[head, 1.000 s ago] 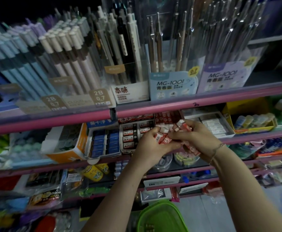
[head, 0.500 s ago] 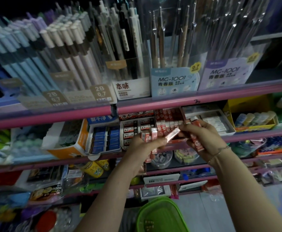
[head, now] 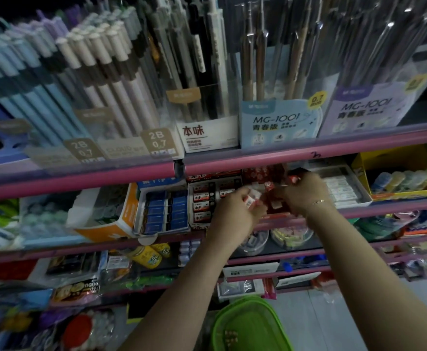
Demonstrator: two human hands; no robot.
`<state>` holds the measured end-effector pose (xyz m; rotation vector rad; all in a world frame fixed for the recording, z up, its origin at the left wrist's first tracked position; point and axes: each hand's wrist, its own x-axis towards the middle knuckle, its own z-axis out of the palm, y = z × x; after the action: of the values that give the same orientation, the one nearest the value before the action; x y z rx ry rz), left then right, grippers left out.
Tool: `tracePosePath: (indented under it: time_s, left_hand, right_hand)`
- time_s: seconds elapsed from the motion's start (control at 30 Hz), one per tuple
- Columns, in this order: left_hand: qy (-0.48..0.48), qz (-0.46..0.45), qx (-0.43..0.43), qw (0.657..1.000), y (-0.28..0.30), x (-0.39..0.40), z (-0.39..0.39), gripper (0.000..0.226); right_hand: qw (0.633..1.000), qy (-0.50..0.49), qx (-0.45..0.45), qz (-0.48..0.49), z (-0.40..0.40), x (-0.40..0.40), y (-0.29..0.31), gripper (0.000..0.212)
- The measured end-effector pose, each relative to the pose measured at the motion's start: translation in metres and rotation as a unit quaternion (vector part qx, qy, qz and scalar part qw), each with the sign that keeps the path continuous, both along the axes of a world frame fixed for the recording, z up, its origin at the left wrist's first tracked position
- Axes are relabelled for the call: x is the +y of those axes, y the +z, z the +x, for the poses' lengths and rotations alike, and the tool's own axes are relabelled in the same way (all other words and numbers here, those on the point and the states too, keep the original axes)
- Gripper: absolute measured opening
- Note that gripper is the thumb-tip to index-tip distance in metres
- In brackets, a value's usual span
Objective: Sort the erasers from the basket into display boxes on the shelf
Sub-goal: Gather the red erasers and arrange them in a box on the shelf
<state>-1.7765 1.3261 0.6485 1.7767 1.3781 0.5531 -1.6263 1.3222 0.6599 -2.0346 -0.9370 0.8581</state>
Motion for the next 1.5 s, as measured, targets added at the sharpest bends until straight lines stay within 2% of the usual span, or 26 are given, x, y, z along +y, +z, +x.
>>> tracePosePath:
  time_s: [0.07,0.17,0.23,0.33,0.5,0.63,0.7,0.87,0.93,1.0,1.03,1.1,1.17,1.33,1.43,1.5]
  left_hand:
    - [-0.081,0.039,0.114,0.989,-0.002,0.004,-0.002,0.034]
    - [-0.143,0.044,0.211,0.966,-0.001,0.010,-0.002,0.046]
    - [-0.165,0.048,0.240,0.955,0.000,0.012,-0.001,0.047]
    - [-0.172,0.044,0.236,0.955,0.000,0.013,-0.001,0.049]
    - [-0.148,0.010,0.174,0.973,0.002,0.012,-0.004,0.046]
    - [-0.079,-0.051,0.011,0.995,-0.001,0.009,-0.011,0.017]
    - [-0.032,-0.076,-0.070,0.994,-0.002,0.006,-0.015,0.007]
    - [0.021,-0.165,-0.189,0.968,0.003,-0.002,-0.023,0.011]
    - [0.031,-0.192,-0.222,0.955,0.002,-0.005,-0.023,0.004]
    - [0.036,-0.213,-0.233,0.948,0.003,-0.006,-0.022,0.036]
    - [0.035,-0.216,-0.238,0.946,0.003,-0.007,-0.021,0.045]
    - [0.022,-0.222,-0.250,0.942,0.004,-0.008,-0.018,0.035]
    - [0.018,-0.223,-0.243,0.944,0.006,-0.009,-0.015,0.022]
    - [-0.020,-0.236,-0.226,0.945,0.004,-0.013,-0.018,0.015]
    - [0.030,-0.237,-0.254,0.937,0.002,-0.013,-0.018,0.020]
    - [0.068,-0.217,-0.246,0.942,0.002,-0.011,-0.015,0.022]
  right_hand:
    - [0.995,0.044,-0.073,-0.049,0.000,0.010,-0.004,0.015]
    - [0.978,0.089,-0.156,-0.108,-0.001,0.022,-0.011,0.032]
    - [0.963,0.124,-0.193,-0.139,-0.003,0.028,-0.015,0.042]
    - [0.952,0.145,-0.214,-0.162,-0.002,0.032,-0.019,0.044]
    - [0.944,0.173,-0.235,-0.152,-0.003,0.032,-0.020,0.043]
    - [0.945,0.180,-0.230,-0.144,-0.004,0.030,-0.023,0.035]
    - [0.953,0.175,-0.207,-0.134,-0.002,0.028,-0.023,0.029]
    - [0.965,0.157,-0.188,-0.092,0.000,0.020,-0.013,0.026]
    - [0.985,0.102,-0.133,-0.031,0.000,0.012,-0.004,0.021]
    - [0.996,0.057,0.055,0.031,-0.003,-0.003,0.008,0.016]
    - [0.985,0.056,0.155,0.047,-0.006,-0.012,0.014,0.017]
    - [0.951,0.077,0.294,0.057,-0.009,-0.027,0.019,0.018]
    - [0.938,0.097,0.329,0.059,-0.009,-0.034,0.020,0.015]
    - [0.917,0.096,0.384,0.052,0.005,-0.045,0.016,0.016]
    - [0.930,0.090,0.354,0.052,0.011,-0.056,0.009,0.008]
    - [0.941,0.119,0.315,0.027,0.012,-0.062,0.006,0.006]
